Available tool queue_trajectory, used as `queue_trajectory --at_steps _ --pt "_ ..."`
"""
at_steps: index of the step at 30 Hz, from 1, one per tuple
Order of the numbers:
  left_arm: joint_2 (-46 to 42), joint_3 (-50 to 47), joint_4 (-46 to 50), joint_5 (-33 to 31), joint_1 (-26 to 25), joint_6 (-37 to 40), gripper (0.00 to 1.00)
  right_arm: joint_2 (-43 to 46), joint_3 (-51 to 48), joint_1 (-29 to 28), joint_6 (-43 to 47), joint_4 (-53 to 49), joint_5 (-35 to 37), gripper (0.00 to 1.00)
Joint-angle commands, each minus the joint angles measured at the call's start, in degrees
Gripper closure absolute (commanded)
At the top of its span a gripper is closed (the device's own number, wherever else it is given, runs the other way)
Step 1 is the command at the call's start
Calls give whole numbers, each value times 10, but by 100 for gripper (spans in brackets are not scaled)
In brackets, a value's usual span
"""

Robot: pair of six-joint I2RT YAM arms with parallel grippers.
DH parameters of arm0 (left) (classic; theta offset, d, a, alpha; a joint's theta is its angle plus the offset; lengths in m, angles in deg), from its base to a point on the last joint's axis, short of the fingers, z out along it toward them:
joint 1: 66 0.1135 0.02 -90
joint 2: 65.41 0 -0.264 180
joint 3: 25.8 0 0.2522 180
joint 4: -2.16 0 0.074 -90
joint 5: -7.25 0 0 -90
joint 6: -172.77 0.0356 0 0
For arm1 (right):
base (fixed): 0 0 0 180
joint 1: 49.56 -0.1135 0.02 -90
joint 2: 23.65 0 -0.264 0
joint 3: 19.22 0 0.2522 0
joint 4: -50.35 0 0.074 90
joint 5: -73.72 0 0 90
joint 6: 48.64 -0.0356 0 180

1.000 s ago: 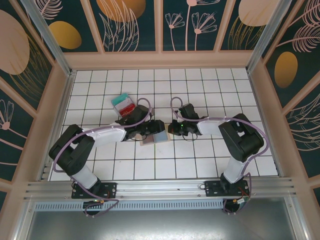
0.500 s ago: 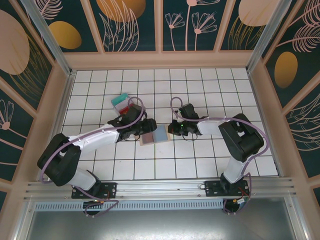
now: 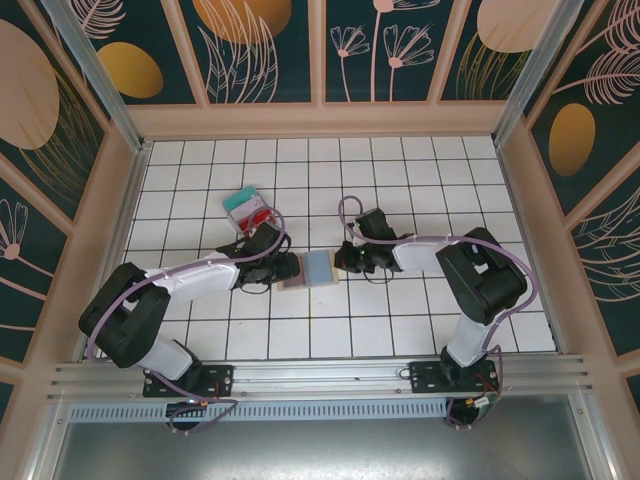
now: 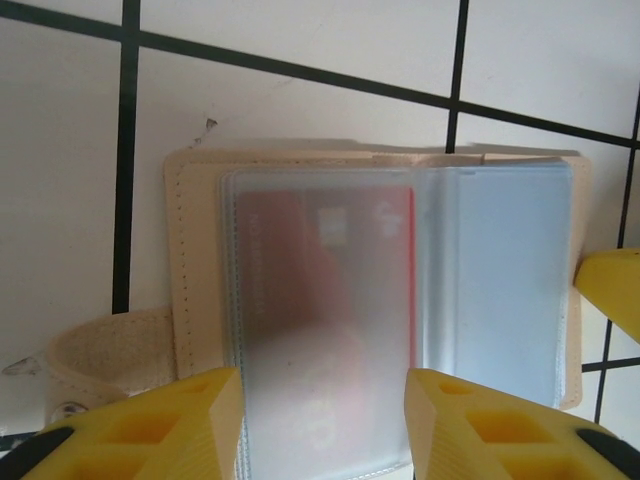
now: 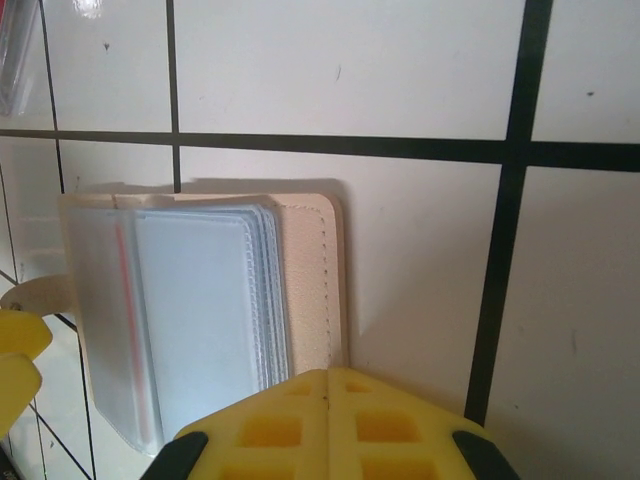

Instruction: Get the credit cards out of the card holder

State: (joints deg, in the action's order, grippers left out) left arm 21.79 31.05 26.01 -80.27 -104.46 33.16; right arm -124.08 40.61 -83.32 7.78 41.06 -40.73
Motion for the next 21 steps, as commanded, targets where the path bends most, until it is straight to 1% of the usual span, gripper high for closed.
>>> queue_trajectory --at_steps 1,10,17,21 --pt "16 -4 -4 4 3 3 53 -4 -8 -6 -8 -3 -3 100" --pt "34 -7 -15 19 3 5 53 -7 -7 -6 -8 -3 -3 100" --pt "38 -19 -73 77 2 10 53 -13 -5 -6 -8 -2 -6 100" --pt "36 -22 -95 101 3 10 51 -13 -5 -6 -9 -2 -6 100"
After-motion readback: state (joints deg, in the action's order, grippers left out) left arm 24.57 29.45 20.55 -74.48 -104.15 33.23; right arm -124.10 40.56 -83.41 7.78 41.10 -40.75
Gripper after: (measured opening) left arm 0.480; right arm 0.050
